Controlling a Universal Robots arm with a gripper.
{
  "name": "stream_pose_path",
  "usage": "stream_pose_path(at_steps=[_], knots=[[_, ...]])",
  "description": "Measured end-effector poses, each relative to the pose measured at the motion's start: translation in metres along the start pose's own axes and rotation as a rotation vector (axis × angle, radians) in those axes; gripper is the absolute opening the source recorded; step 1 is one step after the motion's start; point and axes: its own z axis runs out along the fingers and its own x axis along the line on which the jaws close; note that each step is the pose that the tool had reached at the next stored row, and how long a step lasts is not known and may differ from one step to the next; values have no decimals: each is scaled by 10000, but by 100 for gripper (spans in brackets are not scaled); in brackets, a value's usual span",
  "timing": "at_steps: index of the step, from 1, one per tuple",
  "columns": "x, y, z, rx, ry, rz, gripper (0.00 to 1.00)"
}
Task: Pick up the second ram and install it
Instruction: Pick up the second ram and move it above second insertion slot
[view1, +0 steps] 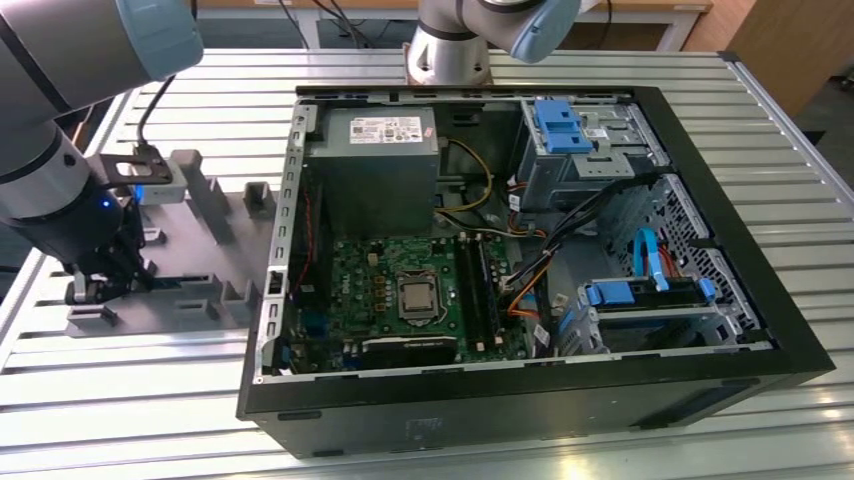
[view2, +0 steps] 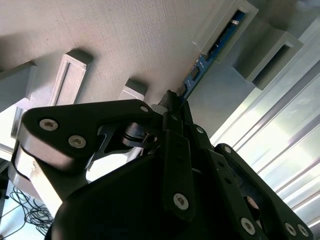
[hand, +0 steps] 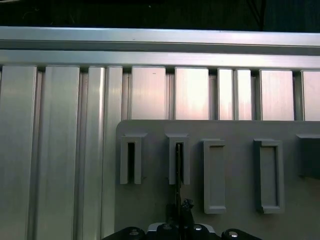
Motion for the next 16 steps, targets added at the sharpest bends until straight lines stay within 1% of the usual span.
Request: stream_pose_path(at_steps=[16], knots=[[-4, 2, -79, 1, 11, 0, 14]])
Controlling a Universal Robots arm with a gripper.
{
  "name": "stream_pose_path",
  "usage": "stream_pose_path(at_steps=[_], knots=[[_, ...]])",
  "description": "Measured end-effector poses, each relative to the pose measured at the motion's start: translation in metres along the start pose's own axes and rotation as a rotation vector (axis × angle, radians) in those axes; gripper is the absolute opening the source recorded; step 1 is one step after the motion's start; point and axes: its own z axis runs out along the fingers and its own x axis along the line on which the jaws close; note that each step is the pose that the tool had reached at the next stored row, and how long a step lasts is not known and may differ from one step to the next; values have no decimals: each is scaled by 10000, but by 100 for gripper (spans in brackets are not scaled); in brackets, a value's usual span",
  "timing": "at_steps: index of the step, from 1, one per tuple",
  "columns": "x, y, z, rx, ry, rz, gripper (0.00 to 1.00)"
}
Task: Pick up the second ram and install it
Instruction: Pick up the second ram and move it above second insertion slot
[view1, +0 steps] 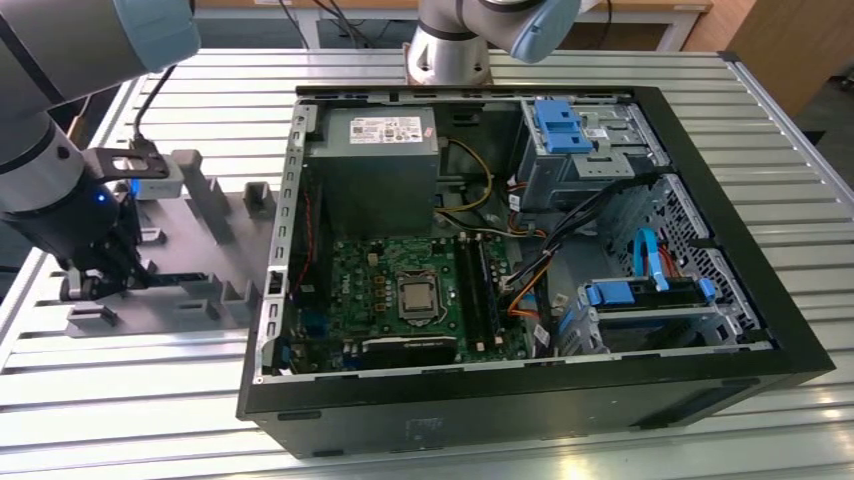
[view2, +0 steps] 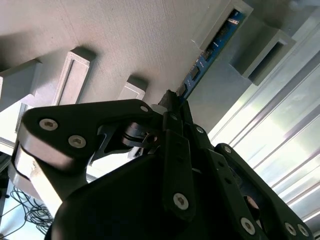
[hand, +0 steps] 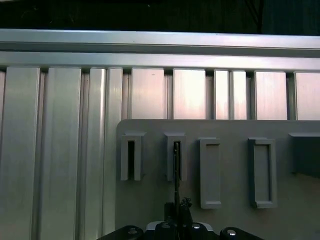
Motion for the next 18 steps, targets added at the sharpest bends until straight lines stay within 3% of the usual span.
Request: stream_pose_path(at_steps=[18], knots=[[-8, 4, -127, 0, 22, 0, 14]])
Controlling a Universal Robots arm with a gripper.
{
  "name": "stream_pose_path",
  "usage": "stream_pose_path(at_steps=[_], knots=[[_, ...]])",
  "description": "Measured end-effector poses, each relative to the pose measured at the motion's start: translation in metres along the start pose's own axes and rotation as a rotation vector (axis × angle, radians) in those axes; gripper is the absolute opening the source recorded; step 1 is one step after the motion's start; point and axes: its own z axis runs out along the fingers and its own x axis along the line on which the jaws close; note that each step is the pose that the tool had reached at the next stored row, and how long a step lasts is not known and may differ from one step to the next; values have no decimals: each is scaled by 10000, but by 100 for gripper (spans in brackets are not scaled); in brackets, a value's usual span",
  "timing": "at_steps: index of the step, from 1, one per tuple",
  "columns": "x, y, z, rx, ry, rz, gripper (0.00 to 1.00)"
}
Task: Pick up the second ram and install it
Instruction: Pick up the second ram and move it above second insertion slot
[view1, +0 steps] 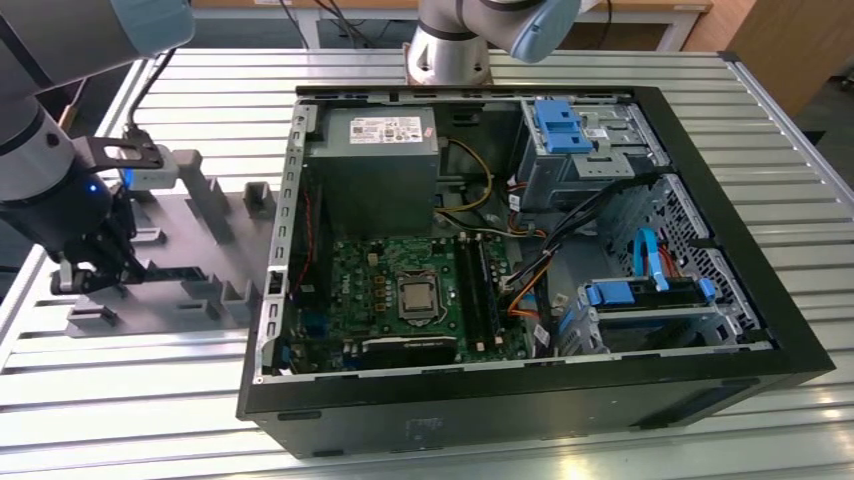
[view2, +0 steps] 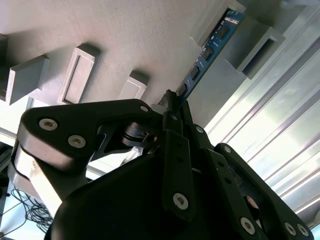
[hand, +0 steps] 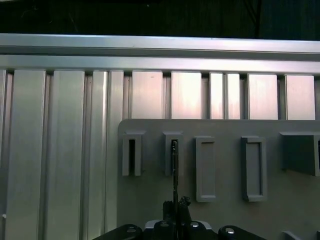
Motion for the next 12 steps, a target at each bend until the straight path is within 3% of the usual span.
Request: stream_pose_path(at_steps=[12], knots=[[-1, 1, -28, 0, 31, 1, 14]])
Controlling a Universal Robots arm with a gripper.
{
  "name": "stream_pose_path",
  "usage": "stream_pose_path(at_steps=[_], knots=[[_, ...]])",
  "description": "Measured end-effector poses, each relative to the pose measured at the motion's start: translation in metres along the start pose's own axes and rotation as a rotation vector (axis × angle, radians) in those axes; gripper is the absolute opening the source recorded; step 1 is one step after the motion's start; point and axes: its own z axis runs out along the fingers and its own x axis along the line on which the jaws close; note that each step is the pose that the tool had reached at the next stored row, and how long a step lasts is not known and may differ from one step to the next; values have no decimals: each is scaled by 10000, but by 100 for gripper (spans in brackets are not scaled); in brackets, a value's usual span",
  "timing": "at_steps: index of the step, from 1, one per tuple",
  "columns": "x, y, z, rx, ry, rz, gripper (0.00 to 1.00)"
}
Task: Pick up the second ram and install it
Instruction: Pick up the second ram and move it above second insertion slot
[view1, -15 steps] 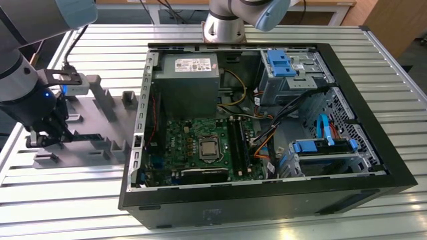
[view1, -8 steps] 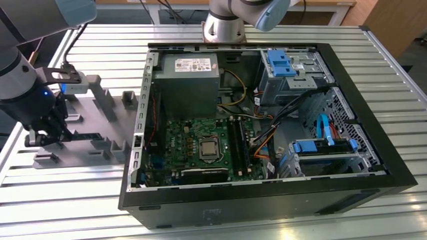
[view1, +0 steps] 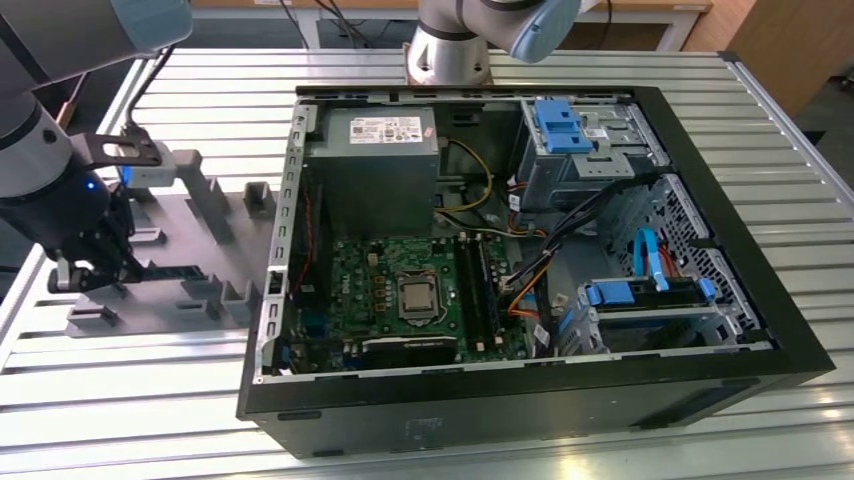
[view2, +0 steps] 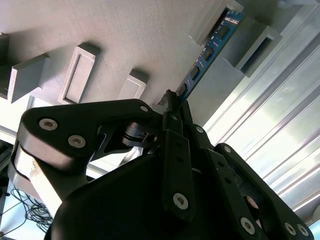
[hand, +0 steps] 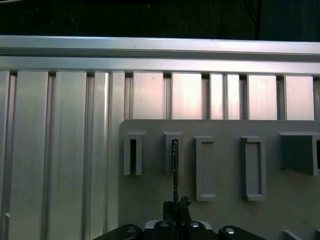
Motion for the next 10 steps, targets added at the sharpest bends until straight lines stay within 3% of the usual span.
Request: stream_pose_path(at_steps=[10], knots=[[-2, 1, -38, 1, 0, 0, 14]])
